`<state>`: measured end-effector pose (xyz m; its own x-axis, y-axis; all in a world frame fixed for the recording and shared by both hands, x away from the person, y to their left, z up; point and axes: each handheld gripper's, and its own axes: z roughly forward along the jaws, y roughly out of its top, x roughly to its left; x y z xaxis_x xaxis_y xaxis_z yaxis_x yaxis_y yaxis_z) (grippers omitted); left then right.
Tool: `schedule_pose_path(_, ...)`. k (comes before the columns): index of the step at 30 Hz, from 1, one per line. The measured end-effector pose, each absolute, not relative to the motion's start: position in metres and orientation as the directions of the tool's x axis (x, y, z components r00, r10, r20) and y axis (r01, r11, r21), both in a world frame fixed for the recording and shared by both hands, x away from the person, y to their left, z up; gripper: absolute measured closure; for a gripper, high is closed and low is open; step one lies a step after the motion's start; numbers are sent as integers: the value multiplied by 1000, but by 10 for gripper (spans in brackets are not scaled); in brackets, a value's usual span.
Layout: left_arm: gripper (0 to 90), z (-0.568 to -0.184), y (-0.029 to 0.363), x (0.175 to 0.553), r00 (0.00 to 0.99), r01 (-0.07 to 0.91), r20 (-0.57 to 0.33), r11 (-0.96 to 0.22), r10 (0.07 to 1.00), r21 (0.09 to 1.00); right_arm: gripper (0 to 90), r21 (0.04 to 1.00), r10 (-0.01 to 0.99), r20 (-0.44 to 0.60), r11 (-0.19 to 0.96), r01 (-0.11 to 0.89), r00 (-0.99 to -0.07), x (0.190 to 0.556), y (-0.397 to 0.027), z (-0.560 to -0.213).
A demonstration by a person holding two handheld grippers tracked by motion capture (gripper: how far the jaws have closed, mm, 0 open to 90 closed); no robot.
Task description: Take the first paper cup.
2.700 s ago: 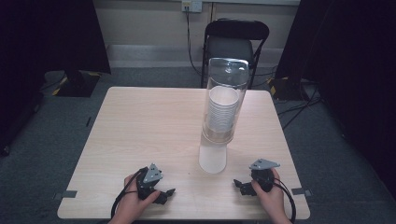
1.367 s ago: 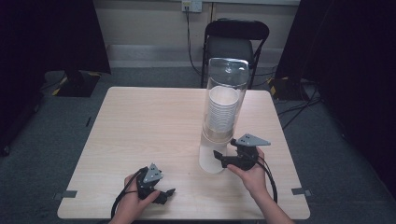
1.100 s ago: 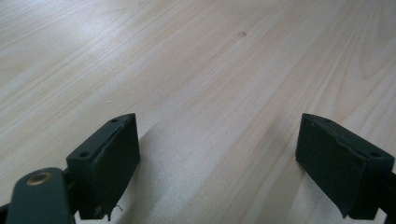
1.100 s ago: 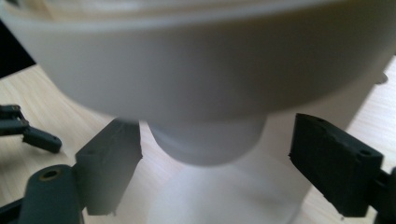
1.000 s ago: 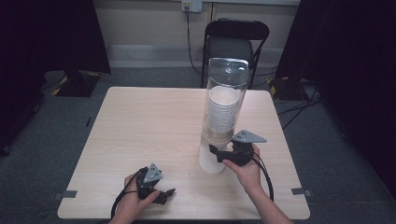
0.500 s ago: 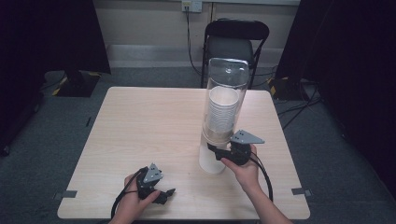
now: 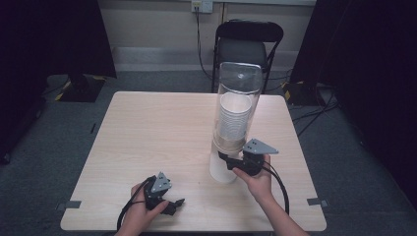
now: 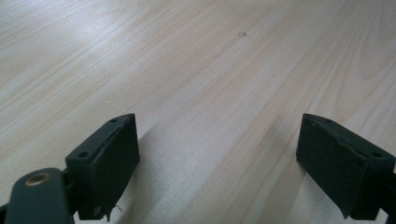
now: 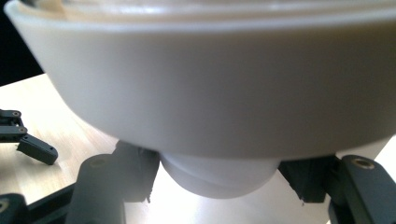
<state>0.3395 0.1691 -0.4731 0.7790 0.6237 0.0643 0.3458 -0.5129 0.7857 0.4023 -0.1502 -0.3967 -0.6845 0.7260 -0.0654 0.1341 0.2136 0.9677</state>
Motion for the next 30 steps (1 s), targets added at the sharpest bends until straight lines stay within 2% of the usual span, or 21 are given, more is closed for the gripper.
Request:
schedule_pose_path(15, 126, -473, 169, 340, 781, 345, 67, -518, 621, 782, 351, 970, 730, -39, 192, 150, -682, 403, -150, -397)
schedule_pose_path(16, 126, -473, 169, 340, 781, 346, 67, -518, 621, 782, 343, 969, 730, -42, 195, 150, -682, 403, -150, -397)
schedule_pose_path(19, 126, -473, 169, 340, 781, 345, 67, -519, 621, 782, 233, 966, 736, -57, 211, 149, -674, 404, -150, -393)
schedule_pose_path(23, 126, -473, 169, 340, 781, 344, 68, -519, 621, 783, 214, 972, 740, -49, 191, 140, -671, 404, -149, -385)
schedule_pose_path(26, 126, -473, 169, 340, 781, 344, 68, -520, 620, 782, 224, 976, 738, -27, 166, 143, -674, 405, -148, -385)
schedule_pose_path(27, 126, -473, 169, 340, 781, 344, 68, -519, 621, 782, 325, 976, 723, -33, 172, 133, -690, 406, -148, -386)
schedule_pose_path(30, 126, -473, 169, 340, 781, 344, 68, -520, 620, 782, 335, 979, 714, -39, 169, 118, -699, 407, -149, -389)
